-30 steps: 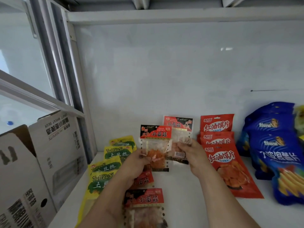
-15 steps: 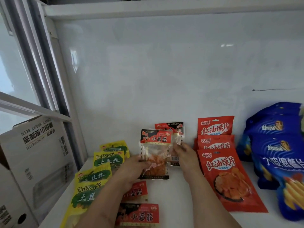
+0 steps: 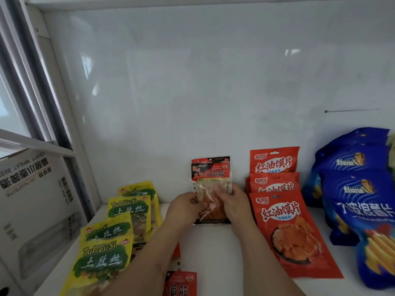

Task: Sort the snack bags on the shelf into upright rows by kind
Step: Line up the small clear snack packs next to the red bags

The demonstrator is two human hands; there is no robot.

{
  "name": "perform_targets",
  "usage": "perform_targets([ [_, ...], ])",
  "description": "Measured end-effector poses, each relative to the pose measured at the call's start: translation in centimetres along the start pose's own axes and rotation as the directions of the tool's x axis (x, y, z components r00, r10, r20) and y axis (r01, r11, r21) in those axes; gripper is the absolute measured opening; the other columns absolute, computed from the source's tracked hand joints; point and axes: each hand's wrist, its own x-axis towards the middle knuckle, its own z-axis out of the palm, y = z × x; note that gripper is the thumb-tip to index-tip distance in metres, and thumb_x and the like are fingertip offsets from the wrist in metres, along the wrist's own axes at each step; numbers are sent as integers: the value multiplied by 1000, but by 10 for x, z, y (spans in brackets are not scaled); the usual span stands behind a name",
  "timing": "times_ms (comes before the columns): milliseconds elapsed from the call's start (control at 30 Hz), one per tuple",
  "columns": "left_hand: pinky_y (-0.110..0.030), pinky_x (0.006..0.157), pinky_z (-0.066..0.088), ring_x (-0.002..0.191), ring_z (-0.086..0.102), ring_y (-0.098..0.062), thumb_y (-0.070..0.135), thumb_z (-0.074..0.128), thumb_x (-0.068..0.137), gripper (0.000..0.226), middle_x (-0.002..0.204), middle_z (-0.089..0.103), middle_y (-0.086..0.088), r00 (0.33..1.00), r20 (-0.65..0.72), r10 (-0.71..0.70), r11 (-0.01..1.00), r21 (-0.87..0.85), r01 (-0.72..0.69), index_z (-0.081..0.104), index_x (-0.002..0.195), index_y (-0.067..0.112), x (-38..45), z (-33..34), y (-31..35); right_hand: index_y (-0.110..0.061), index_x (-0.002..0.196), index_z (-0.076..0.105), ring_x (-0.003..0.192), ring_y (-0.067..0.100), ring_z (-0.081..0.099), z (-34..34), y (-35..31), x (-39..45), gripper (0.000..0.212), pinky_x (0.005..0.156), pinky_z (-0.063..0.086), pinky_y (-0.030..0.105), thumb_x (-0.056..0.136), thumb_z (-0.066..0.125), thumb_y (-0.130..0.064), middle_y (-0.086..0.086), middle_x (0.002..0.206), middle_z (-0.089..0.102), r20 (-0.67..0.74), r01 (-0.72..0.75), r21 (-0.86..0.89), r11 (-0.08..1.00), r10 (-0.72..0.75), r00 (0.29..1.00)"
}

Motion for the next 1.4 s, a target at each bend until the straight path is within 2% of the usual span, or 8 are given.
perform_targets([
  [367,-44,79,58,74,64,-25,27,75,88,25,76,67,-3,997,-66,-41,999,10,42,56,73,19,12,7,-3,-16,100,71,75,6,74,6,11,14,8,59,54,16,93,70,-18,-2,87,77,-64,31,-32,999,-33,997],
  [533,-35,75,54,93,70,-29,29,72,89,23,96,73,-12,998,-48,-47,993,103,51,55,82,15,10,1,1,-19,105,67,83,5,69,8,9,8,18,62,47,19,91,71,-29,-9,91,72,-138,42,-163,986,-65,988],
  [733,-29,75,47,102,66,-29,26,64,96,38,112,69,-14,998,-63,-28,989,144,37,55,124,3,0,-5,7,-21,115,60,96,13,67,6,3,-12,33,75,50,26,92,65,-46,-12,98,66,-186,50,-279,959,-105,977],
  [833,-28,74,46,98,64,-26,23,60,98,39,113,68,-14,997,-75,6,985,174,8,52,129,2,-9,-8,9,-8,137,48,104,10,51,6,-1,-22,57,87,40,25,96,60,-46,-6,110,52,-217,-2,-388,922,-89,972],
  [933,-30,84,49,110,63,-28,26,58,99,42,118,67,-15,996,-79,43,975,222,-24,51,134,3,-21,-14,8,-6,139,44,119,27,56,9,-2,-34,74,97,48,38,90,55,-61,9,131,58,-233,-23,-498,867,-108,966],
  [1033,-29,90,47,120,60,-28,33,57,100,46,130,64,-13,992,-91,86,954,294,-56,52,138,6,-41,-27,7,-8,131,48,116,34,55,14,1,-51,64,96,49,50,88,59,-54,15,126,58,-225,-22,-614,789,-148,963],
  [1300,-34,97,50,121,59,-27,40,55,100,44,135,63,-7,990,-110,88,945,323,-48,55,138,17,-89,-62,-22,-18,142,48,133,27,42,33,-14,-110,53,108,41,42,97,57,-43,7,142,51,-58,136,-698,703,-245,968],
  [1400,-35,96,51,118,61,-27,41,56,99,44,133,64,-7,987,-138,80,951,307,-34,56,137,18,-111,-73,-31,-17,135,55,125,22,51,35,-22,-126,44,99,44,34,99,54,-42,4,134,59,-21,123,-723,680,-200,980],
])
